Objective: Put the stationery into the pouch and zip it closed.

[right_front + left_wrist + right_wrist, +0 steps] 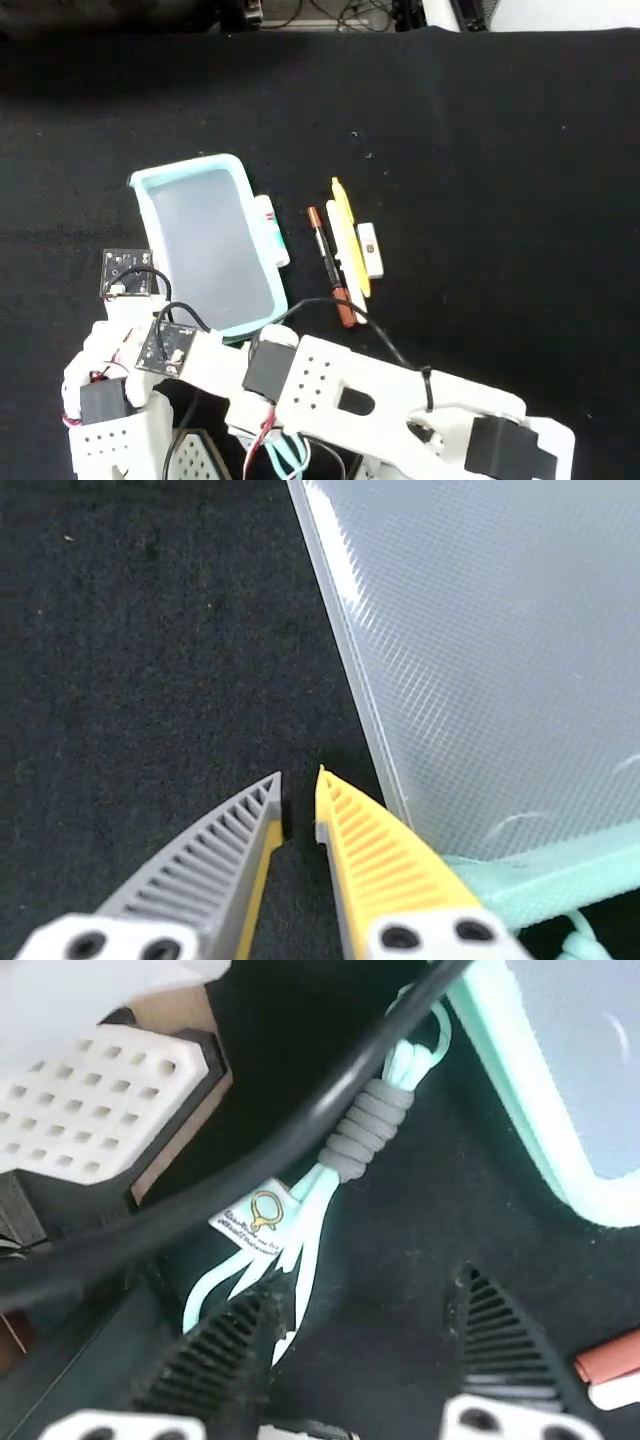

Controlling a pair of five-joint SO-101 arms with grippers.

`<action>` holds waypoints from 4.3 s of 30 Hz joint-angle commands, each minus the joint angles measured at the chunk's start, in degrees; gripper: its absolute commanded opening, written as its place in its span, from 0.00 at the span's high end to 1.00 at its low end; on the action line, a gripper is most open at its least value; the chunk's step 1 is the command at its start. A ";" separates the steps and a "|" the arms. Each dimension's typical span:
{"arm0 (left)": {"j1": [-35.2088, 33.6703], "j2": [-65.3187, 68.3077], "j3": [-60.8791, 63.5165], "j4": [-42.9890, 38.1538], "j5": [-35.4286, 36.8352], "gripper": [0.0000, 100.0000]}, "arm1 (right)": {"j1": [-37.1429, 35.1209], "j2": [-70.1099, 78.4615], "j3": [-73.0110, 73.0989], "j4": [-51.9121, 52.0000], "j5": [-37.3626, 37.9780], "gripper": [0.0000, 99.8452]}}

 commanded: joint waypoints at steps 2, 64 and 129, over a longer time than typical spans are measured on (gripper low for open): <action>0.04 -0.09 0.84 0.97 -0.18 0.92 | -6.77 1.19 1.27 -0.44 1.14 0.74; -54.55 0.00 0.84 -40.44 4.48 0.85 | 13.45 1.19 -1.45 -0.09 9.49 0.63; -59.91 100.57 -74.07 -35.52 6.77 0.85 | 3.25 23.52 -9.71 0.35 9.93 0.61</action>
